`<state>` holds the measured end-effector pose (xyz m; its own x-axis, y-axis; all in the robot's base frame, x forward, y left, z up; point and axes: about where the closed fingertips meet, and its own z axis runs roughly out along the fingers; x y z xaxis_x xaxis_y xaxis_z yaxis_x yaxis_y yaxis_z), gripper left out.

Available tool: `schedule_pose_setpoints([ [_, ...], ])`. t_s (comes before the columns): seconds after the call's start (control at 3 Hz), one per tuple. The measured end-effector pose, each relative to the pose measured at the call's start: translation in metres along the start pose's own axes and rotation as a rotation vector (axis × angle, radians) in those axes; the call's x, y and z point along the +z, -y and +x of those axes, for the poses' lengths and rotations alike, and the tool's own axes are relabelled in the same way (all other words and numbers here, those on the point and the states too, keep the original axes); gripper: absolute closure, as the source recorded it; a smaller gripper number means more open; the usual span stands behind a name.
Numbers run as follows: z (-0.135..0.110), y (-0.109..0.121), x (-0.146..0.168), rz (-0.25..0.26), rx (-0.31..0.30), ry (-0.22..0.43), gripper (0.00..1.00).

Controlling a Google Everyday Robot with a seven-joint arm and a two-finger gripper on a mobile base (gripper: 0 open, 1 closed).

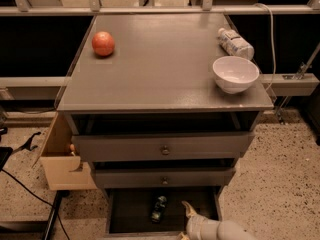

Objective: Pick green can from bottom drawer and place on counter

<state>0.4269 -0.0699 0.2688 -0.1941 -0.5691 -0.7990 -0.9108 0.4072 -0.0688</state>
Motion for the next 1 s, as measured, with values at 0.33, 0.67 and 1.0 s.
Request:
schedule_pose_setpoints([
  [0.33,-0.003,0.008,0.017,0.019,-0.024,0.039,0.00],
  [0.67,-0.005,0.016,0.028,0.025,-0.034,0.053,0.00],
  [1.0,-0.003,0.024,0.041,0.028,-0.033,0.054,0.00],
])
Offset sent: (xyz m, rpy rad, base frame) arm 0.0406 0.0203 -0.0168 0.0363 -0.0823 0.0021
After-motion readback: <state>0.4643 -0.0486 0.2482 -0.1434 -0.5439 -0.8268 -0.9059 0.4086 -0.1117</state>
